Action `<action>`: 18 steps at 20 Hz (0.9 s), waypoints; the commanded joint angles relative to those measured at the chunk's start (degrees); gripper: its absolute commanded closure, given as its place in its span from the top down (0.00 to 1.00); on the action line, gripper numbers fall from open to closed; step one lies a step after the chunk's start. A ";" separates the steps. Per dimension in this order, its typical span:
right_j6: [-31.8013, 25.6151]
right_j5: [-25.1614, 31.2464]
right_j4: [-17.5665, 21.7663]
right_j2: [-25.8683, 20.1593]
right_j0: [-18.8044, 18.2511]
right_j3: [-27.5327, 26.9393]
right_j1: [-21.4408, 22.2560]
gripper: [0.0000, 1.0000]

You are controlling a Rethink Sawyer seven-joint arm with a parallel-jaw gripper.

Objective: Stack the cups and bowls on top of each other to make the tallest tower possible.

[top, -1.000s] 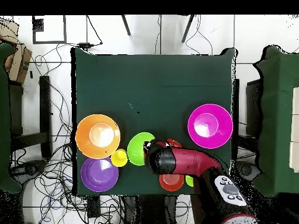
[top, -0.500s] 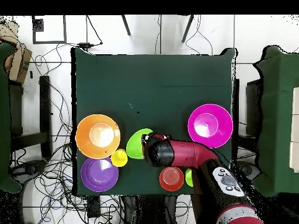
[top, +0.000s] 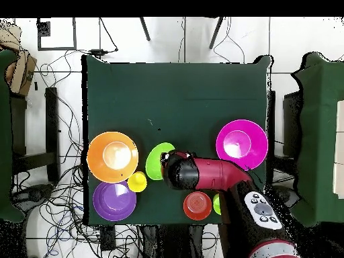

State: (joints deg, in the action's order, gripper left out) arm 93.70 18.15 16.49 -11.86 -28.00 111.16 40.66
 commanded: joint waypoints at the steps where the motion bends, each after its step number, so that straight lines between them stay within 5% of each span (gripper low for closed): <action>1: -1.54 9.82 -0.76 -6.48 0.55 -5.54 3.30 0.00; 8: -3.54 13.63 -0.65 -8.75 -0.73 -8.43 2.32 0.00; 18: -3.71 10.52 0.76 -12.08 -2.52 -11.45 -3.90 0.00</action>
State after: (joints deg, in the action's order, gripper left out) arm 93.70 26.05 16.53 -17.49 -29.49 105.45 42.12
